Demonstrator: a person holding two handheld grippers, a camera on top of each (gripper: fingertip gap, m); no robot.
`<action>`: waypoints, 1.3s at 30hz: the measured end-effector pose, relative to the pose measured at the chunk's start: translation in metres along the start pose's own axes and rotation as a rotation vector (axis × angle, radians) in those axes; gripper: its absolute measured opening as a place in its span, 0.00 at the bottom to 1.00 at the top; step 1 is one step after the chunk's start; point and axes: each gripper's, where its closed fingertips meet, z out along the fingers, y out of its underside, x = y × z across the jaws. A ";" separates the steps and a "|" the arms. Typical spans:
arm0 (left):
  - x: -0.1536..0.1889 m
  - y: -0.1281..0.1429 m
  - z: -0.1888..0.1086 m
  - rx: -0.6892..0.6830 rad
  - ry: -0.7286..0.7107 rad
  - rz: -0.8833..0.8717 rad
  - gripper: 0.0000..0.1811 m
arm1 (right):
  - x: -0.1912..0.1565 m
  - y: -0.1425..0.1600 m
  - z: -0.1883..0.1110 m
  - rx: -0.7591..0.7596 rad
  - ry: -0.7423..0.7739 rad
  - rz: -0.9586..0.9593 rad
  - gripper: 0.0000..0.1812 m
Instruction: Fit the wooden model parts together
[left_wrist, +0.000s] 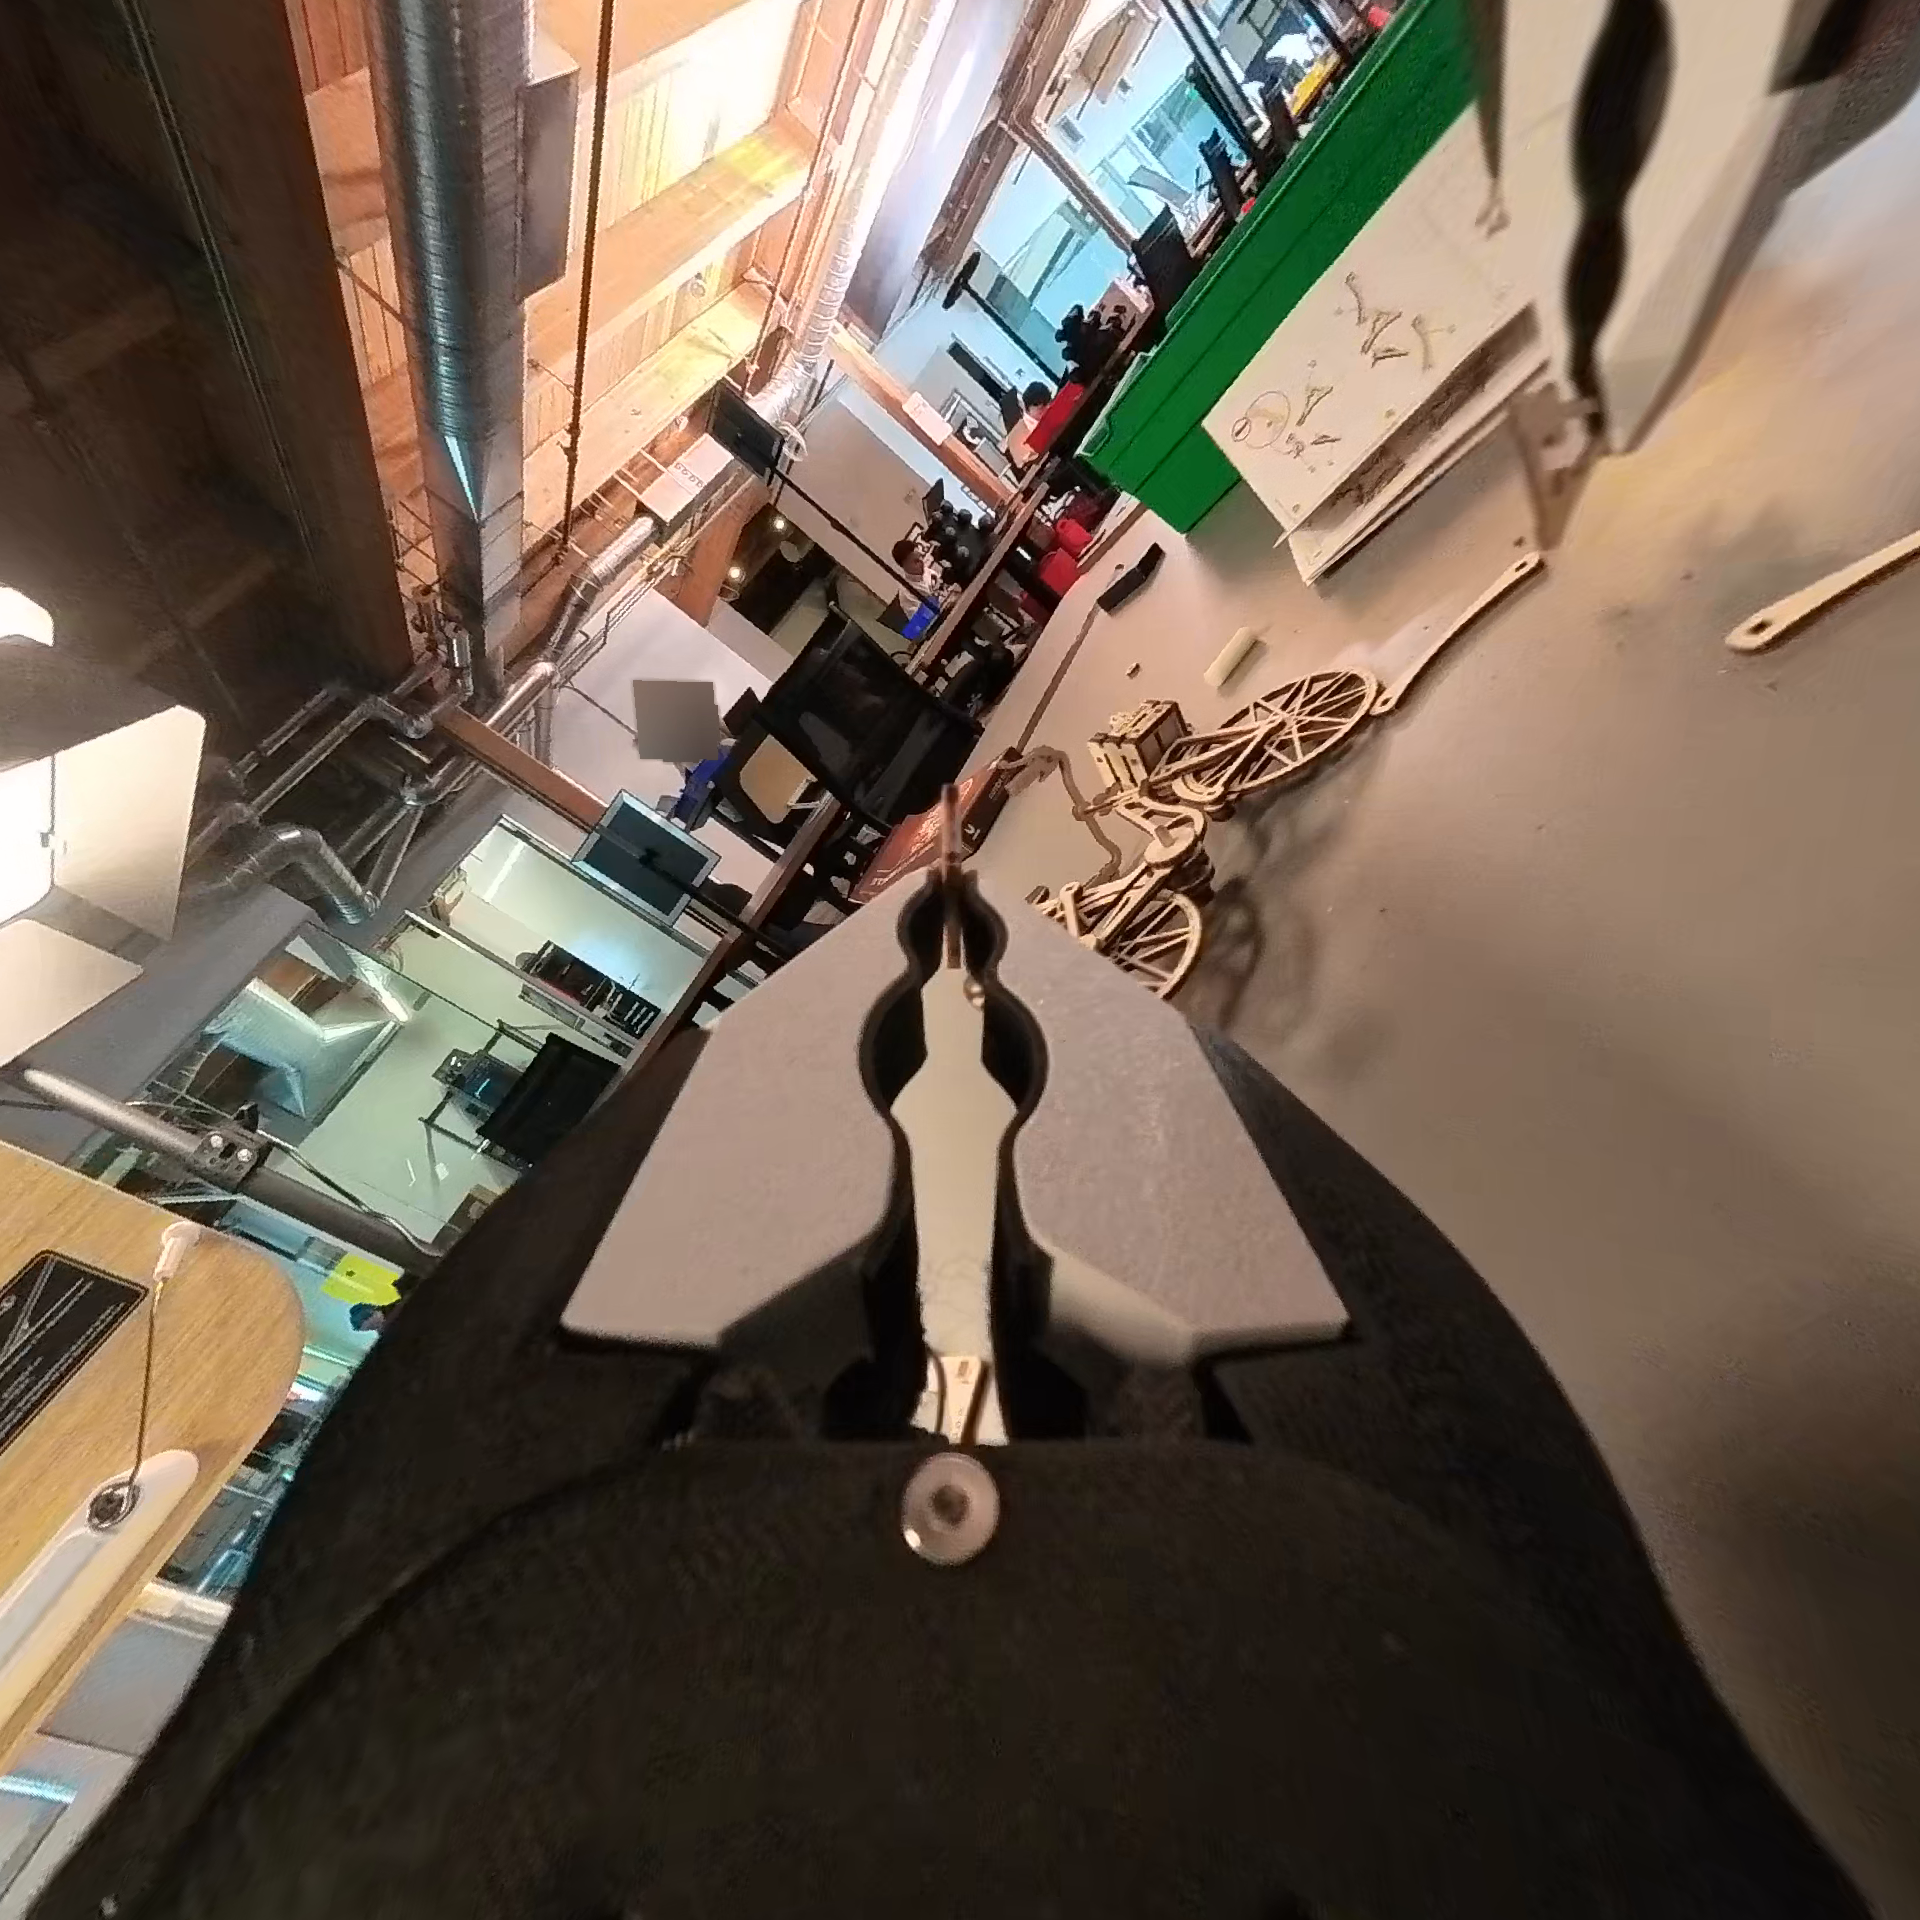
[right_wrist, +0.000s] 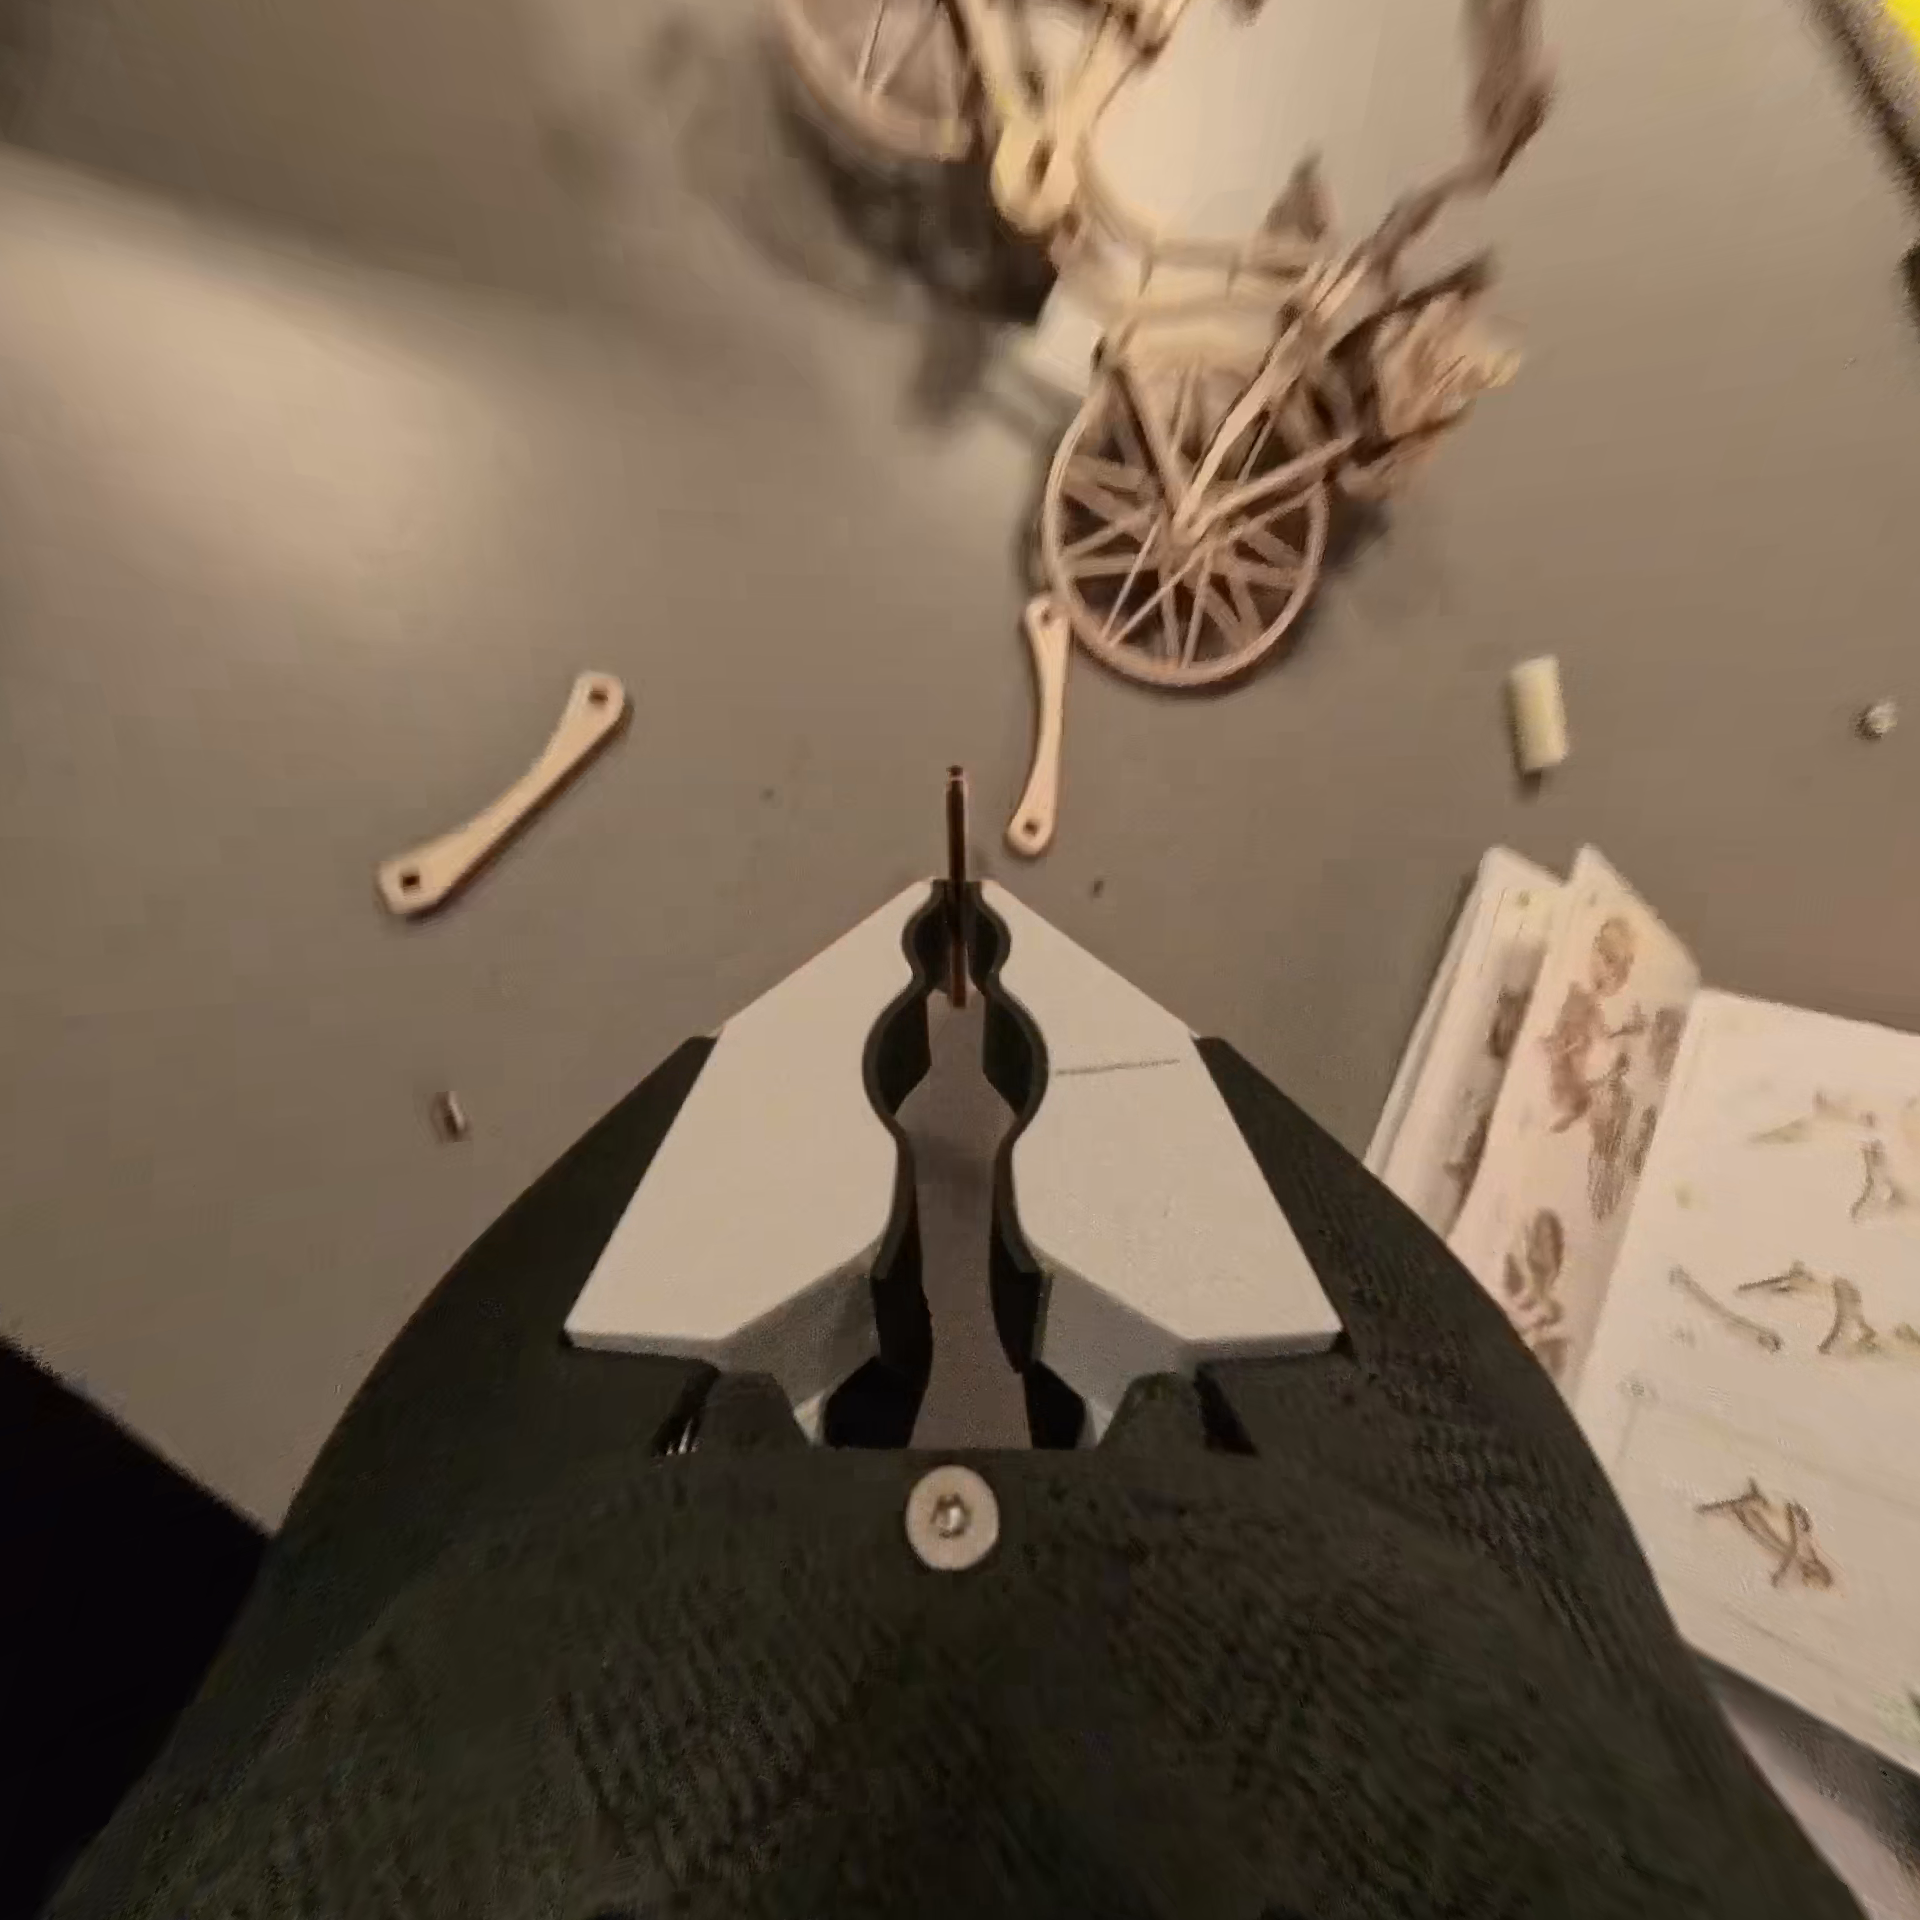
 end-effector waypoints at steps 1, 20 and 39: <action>0.001 0.000 0.000 0.000 0.004 0.001 0.01 | -0.007 0.006 0.002 -0.026 -0.034 -0.001 0.00; 0.063 -0.054 -0.026 0.280 0.484 -0.185 0.01 | -0.047 -0.070 -0.039 0.405 -0.137 -0.086 0.16; 0.062 -0.073 -0.040 0.327 0.767 -0.643 0.15 | -0.099 -0.125 -0.047 0.728 -0.550 0.228 0.00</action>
